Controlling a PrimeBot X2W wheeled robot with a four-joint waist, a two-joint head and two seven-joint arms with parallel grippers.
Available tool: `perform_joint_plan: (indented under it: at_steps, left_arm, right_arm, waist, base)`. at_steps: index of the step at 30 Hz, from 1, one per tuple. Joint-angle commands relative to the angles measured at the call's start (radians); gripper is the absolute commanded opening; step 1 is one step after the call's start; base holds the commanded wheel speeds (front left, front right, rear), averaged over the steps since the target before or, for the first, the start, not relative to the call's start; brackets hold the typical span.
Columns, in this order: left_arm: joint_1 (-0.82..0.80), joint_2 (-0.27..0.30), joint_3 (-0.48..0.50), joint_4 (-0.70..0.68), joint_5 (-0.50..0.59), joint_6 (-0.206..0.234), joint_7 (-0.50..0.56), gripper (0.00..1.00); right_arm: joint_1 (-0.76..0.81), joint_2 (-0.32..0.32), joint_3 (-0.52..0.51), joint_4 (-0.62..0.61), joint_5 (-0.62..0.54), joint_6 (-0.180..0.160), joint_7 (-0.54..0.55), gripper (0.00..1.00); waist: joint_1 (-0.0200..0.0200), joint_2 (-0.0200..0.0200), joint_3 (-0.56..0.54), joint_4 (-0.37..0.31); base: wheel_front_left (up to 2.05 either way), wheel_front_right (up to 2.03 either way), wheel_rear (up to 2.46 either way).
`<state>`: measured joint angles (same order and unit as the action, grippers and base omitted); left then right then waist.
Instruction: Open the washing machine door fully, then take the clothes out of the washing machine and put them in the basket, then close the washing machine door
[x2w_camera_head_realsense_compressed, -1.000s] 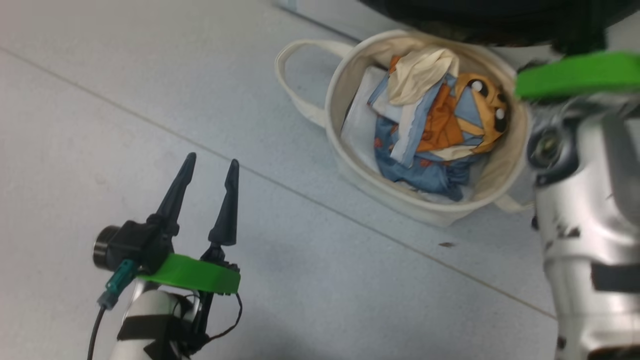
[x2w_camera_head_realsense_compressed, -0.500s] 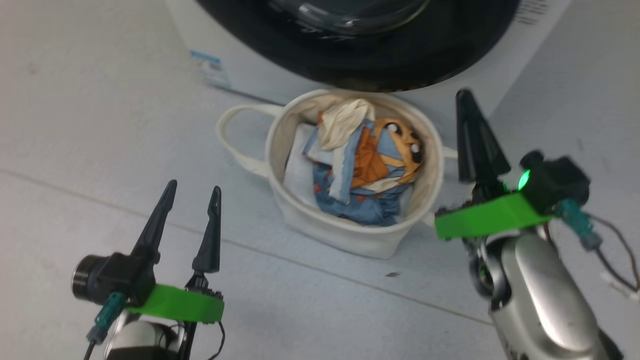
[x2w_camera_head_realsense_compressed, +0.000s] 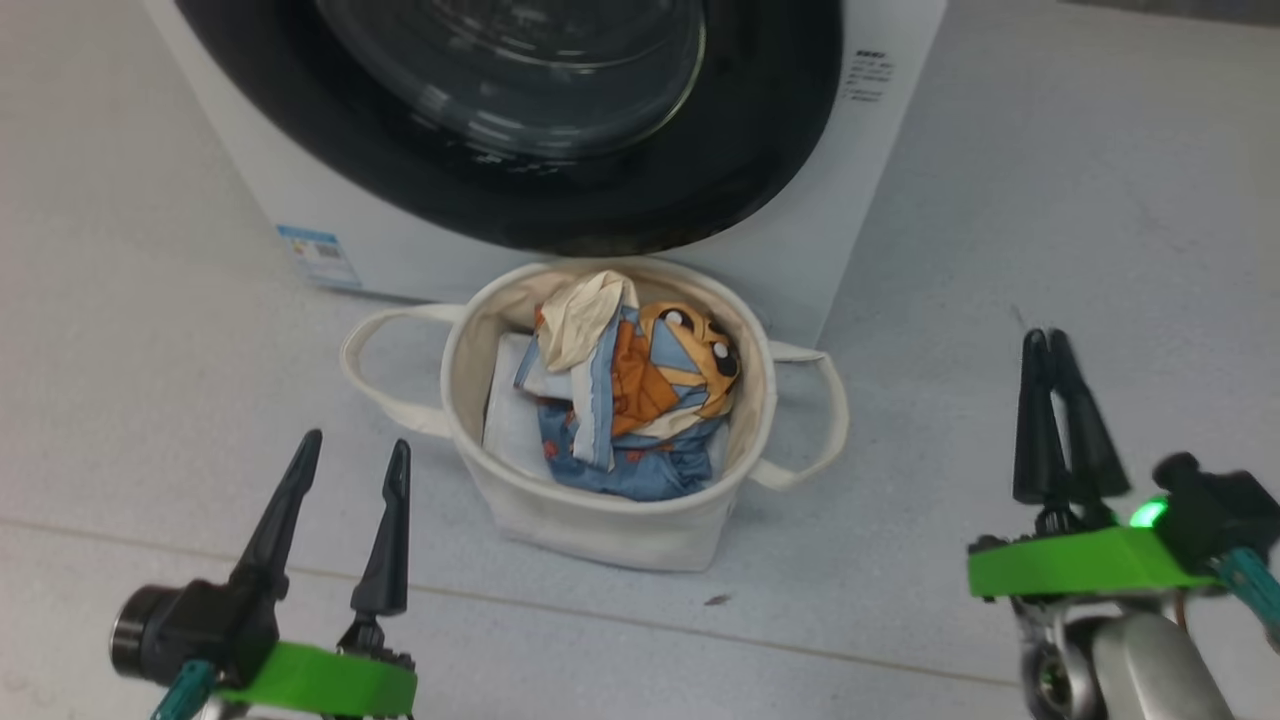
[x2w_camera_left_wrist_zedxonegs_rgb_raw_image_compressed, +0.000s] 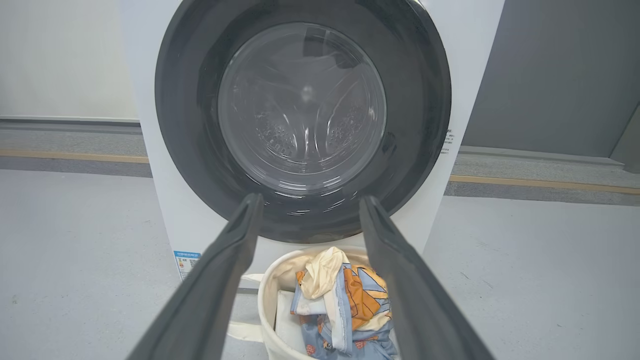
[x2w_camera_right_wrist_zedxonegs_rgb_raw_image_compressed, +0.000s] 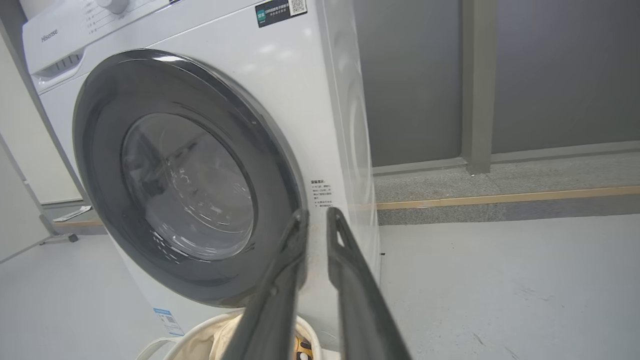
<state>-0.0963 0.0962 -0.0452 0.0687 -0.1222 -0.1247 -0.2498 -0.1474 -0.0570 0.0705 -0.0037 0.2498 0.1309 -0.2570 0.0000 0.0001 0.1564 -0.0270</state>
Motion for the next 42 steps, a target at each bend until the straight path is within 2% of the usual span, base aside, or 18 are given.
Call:
perform_joint_plan:
  at_steps: [1, 9, 19, 28, 42]
  left_arm:
    - [-0.001, 0.018, 0.037, -0.040, -0.006, -0.006, -0.012, 1.00]
    - [0.048, 0.033, 0.011, -0.029, -0.023, -0.006, -0.012, 1.00]
    - [0.072, 0.027, -0.010, 0.011, -0.036, -0.006, -0.012, 1.00]
    - [0.083, 0.009, 0.011, 0.040, 0.036, 0.004, -0.012, 1.00]
    - [0.086, -0.005, 0.014, 0.041, 0.060, 0.000, -0.012, 1.00]
  right_arm:
    - [0.004, 0.007, 0.005, -0.042, 0.011, 0.000, -0.005, 1.00]
    - [0.061, 0.007, -0.055, -0.036, 0.024, 0.000, -0.005, 1.00]
    - [0.085, 0.007, -0.053, -0.006, 0.003, 0.000, -0.005, 1.00]
    - [0.092, 0.007, -0.047, 0.019, 0.005, 0.000, -0.005, 1.00]
    - [0.091, 0.007, -0.045, 0.061, 0.025, 0.000, -0.005, 1.00]
  waist:
    - [0.0000, -0.0001, -0.024, -0.018]
    - [0.0000, -0.0001, -0.079, -0.038]
    - [0.0000, -0.0001, -0.124, -0.035]
    - [0.0000, -0.0001, -0.138, -0.030]
    - [0.0000, -0.0001, -0.139, -0.028]
  base:
    - [0.00, 0.00, 0.00]
    - [0.00, 0.00, 0.00]
    - [0.00, 0.00, 0.00]
    - [0.00, 0.00, 0.00]
    - [0.00, 0.00, 0.00]
